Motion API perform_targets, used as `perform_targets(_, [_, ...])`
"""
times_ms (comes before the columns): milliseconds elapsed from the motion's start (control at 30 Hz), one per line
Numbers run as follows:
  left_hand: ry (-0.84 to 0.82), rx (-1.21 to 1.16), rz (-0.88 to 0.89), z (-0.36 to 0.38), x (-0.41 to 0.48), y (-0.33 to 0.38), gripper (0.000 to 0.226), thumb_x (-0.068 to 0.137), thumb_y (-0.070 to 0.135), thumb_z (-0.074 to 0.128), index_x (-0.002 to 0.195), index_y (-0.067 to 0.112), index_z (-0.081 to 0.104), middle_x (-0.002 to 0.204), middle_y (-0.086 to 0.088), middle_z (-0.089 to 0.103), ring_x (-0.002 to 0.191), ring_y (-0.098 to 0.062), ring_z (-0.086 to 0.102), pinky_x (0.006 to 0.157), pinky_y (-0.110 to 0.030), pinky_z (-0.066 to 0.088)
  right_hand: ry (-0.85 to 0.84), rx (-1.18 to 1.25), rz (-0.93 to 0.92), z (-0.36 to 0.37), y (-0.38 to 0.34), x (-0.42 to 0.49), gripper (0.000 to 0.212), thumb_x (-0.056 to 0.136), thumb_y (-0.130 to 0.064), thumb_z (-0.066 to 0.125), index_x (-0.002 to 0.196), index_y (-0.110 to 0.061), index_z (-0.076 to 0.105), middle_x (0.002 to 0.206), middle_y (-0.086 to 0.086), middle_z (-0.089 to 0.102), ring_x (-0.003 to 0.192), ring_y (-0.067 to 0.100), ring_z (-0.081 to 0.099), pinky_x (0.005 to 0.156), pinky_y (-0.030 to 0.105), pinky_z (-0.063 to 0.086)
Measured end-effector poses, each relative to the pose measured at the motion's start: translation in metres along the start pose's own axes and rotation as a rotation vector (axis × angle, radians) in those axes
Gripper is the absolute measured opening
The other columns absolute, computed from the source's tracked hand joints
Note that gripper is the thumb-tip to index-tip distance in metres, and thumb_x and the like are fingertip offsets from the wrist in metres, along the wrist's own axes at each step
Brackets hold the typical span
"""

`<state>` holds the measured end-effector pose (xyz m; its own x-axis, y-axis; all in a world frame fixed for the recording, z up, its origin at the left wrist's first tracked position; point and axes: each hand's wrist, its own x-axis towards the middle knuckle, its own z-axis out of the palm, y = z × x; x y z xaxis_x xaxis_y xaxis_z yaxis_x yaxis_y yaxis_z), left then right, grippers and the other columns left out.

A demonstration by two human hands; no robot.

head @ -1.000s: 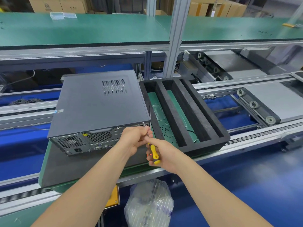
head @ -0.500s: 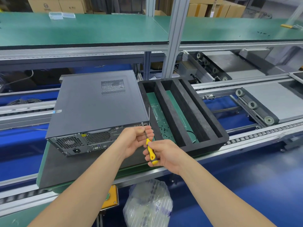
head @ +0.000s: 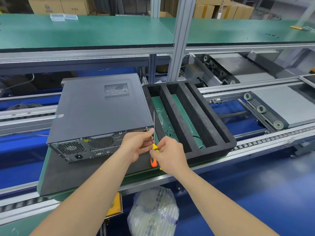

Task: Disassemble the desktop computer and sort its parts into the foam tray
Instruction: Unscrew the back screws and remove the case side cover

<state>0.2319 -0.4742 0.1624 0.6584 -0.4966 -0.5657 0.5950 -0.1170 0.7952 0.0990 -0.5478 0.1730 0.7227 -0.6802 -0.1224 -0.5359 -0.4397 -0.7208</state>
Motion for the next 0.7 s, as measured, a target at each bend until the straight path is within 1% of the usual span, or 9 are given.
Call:
perform_targets(100, [0.025,-0.033,0.022,0.004,0.000,0.000,0.020,0.080,0.014,0.087,0.088,0.000,0.074,0.074,-0.011,0.074,0.067,-0.021,0.074,0.059,-0.030,0.061,0.033,-0.026,-0.035,0.005,-0.001,0.001,0.026,0.082,-0.031,0.079,0.083,-0.026,0.053,0.075,-0.006,0.063,0.074,0.011,0.061,0.061,0.034,0.053])
perform_targets(167, [0.044,-0.032,0.035,0.005,0.002,0.001,0.015,0.083,0.009,0.083,0.086,-0.002,0.073,0.068,-0.011,0.073,0.061,-0.020,0.073,0.056,-0.029,0.060,-0.019,0.078,0.015,0.005,-0.001,0.003,0.031,0.080,-0.034,0.081,0.089,-0.024,0.053,0.077,-0.006,0.064,0.071,0.008,0.061,0.056,0.027,0.050])
perform_targets(233, [0.057,-0.021,0.034,0.004,0.004,0.002,0.014,0.086,0.007,0.081,0.090,-0.004,0.073,0.071,-0.014,0.074,0.060,-0.020,0.072,0.057,-0.030,0.061,-0.162,0.317,0.161,0.003,-0.003,0.004,0.039,0.083,-0.040,0.082,0.101,-0.018,0.056,0.082,-0.004,0.064,0.065,0.005,0.060,0.054,0.023,0.049])
perform_targets(300, [0.052,-0.035,0.023,0.004,0.005,0.002,0.012,0.089,0.006,0.077,0.094,-0.004,0.073,0.075,-0.014,0.074,0.062,-0.020,0.072,0.058,-0.031,0.062,-0.364,0.626,0.348,-0.002,-0.005,0.005,0.045,0.090,-0.046,0.076,0.111,-0.011,0.056,0.083,0.005,0.063,0.063,0.014,0.062,0.055,0.029,0.053])
perform_targets(367, [0.041,-0.056,0.010,0.004,0.005,0.001,0.009,0.093,0.004,0.072,0.097,-0.004,0.072,0.075,-0.013,0.075,0.062,-0.019,0.073,0.056,-0.029,0.060,-0.591,0.882,0.492,-0.009,-0.005,0.004,0.048,0.095,-0.055,0.068,0.109,-0.010,0.061,0.081,0.010,0.065,0.063,0.019,0.063,0.058,0.032,0.055])
perform_targets(467, [0.019,-0.102,-0.008,0.007,0.004,-0.001,0.010,0.097,0.002,0.064,0.097,-0.005,0.072,0.075,-0.013,0.075,0.058,-0.019,0.073,0.052,-0.030,0.060,-0.786,1.028,0.547,-0.014,0.001,0.003,0.056,0.102,-0.057,0.053,0.121,-0.006,0.065,0.082,0.008,0.066,0.065,0.016,0.060,0.056,0.026,0.053])
perform_targets(567, [-0.005,-0.131,-0.019,0.008,0.004,-0.001,0.014,0.101,0.003,0.059,0.101,-0.005,0.070,0.074,-0.011,0.075,0.060,-0.021,0.073,0.053,-0.032,0.062,-0.785,1.101,0.554,-0.013,0.003,0.003,0.050,0.107,-0.043,0.048,0.134,-0.004,0.062,0.084,0.005,0.064,0.063,0.011,0.052,0.048,0.019,0.039])
perform_targets(633, [-0.033,-0.139,-0.015,0.007,0.004,-0.001,0.016,0.103,0.003,0.055,0.102,-0.005,0.069,0.077,-0.012,0.075,0.060,-0.022,0.073,0.053,-0.031,0.061,-0.750,1.101,0.531,-0.011,0.003,0.003,0.040,0.107,-0.038,0.052,0.128,-0.006,0.062,0.083,0.004,0.064,0.061,0.011,0.051,0.047,0.018,0.035])
perform_targets(700, [-0.067,-0.143,-0.011,0.005,0.003,-0.001,0.017,0.103,0.001,0.053,0.104,-0.005,0.069,0.086,-0.015,0.074,0.065,-0.023,0.074,0.057,-0.032,0.062,-0.687,1.040,0.483,-0.009,0.002,0.001,0.031,0.105,-0.034,0.057,0.119,-0.007,0.065,0.082,0.005,0.067,0.059,0.011,0.054,0.046,0.019,0.037])
